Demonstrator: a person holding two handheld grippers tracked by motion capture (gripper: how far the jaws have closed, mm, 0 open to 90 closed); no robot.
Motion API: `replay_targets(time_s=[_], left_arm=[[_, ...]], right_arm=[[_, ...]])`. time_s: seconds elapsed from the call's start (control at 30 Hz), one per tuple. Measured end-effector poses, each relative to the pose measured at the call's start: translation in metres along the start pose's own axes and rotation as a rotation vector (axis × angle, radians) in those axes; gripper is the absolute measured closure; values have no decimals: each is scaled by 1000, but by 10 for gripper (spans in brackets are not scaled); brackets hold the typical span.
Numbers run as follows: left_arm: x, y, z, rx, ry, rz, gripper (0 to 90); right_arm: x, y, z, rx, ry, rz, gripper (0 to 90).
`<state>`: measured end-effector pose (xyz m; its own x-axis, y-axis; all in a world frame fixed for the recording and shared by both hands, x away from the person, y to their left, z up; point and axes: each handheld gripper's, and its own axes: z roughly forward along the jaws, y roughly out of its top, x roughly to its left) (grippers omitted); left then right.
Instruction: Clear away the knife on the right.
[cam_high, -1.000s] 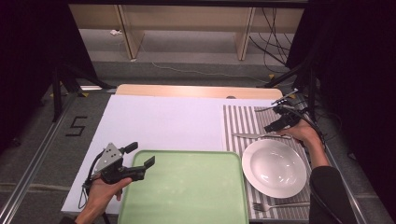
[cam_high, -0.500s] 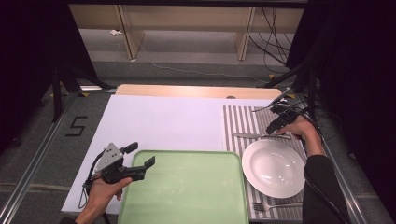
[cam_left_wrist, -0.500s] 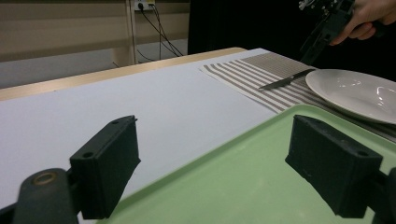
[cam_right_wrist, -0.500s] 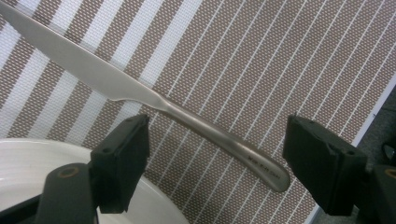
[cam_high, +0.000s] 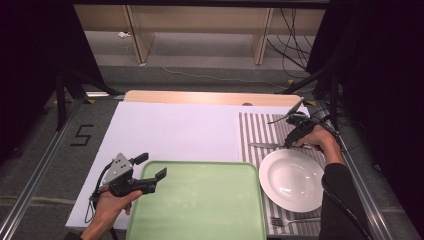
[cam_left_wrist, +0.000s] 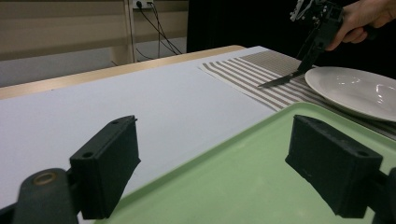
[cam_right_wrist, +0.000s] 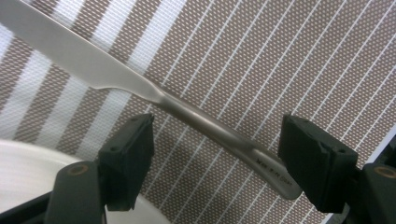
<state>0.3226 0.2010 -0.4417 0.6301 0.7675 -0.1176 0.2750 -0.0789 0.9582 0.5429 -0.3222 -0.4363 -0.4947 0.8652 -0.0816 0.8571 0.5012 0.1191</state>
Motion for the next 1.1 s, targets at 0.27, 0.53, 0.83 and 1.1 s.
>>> replay_targets(time_s=[0.27,0.53,0.83,1.1], left_arm=[[0,0,-1,6,8,2,158],[0,0,0,8,11,4,158],[0,0,-2,6,13,6,158],[0,0,-2,7,16,8,158]], right_arm=[[1,2,10,22,2,-12,308],[0,1,17,25,-2,5,346],[2,4,15,49,28,-28,476],[5,5,14,41,41,-53,584]])
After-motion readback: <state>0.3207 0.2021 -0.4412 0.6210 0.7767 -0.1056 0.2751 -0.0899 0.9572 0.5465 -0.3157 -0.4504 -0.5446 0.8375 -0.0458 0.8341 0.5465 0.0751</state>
